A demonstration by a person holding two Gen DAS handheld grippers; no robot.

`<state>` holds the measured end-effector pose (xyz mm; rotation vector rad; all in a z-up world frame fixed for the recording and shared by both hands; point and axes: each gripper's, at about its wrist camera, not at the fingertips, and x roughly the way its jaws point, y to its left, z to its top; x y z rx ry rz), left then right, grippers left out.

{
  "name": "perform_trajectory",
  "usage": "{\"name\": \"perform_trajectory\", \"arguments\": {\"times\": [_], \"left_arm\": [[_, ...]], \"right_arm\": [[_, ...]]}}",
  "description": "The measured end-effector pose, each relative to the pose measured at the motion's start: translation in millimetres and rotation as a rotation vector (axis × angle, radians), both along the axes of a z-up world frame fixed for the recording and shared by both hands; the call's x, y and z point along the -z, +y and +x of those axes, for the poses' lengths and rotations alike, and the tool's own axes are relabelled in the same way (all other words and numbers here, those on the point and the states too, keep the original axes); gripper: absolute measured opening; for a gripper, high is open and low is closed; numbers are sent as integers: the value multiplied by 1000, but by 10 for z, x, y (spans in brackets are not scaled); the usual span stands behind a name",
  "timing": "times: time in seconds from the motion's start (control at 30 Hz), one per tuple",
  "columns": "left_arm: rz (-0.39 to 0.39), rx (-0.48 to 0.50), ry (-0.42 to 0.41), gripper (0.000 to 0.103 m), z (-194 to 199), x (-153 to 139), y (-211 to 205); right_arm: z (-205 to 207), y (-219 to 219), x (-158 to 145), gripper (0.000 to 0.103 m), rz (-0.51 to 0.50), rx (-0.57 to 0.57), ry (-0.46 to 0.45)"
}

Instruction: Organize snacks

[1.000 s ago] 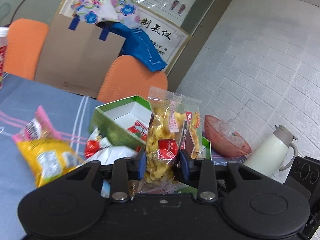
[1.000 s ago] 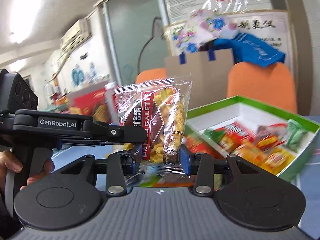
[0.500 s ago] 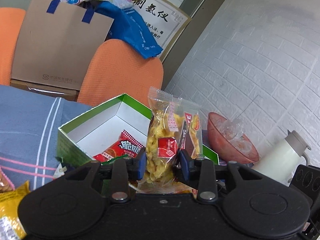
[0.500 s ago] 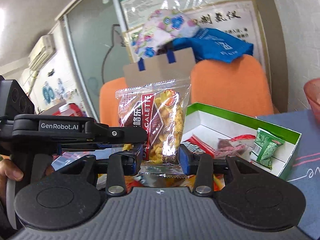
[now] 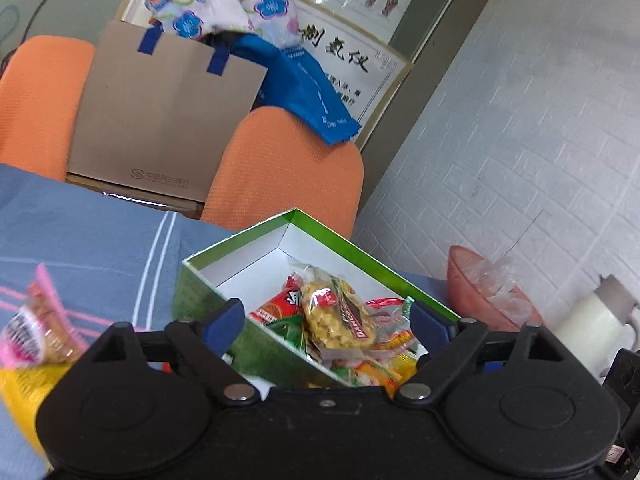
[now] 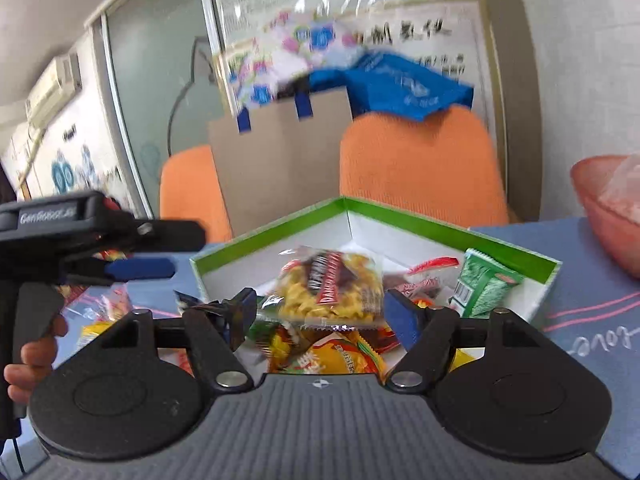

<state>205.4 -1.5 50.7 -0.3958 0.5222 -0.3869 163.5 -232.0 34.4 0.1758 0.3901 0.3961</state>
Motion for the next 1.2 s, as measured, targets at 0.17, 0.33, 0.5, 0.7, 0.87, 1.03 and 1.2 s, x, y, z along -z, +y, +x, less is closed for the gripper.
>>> {"name": "perform_trajectory", "arguments": {"times": [0.17,0.33,0.5,0.7,0.87,1.03,1.2], "left_arm": [[9,-11,14,103,-466,77,81],[17,31,47,103,-573,173,-42],[78,56,64,103,-366,254,-296],[116,35,134,103,17,453,-463],[67,63,176,95,-17,576,-366],[46,95,166,93,-220,500,-328],[4,102,114,91,-507,347,-255]], "right_arm": [[-472,140,-30,103,18,-39,-71],[-791,357,35,103,-47,-67,-76],[-907,409,118,102,-92,-68,-39],[-944,374,198,100,-113,-64,-6],[-891,418,284,100,-140,-75,14],[-690,648,356,95,-271,-84,15],[-675,782,351,69,-298,-146,5]]}}
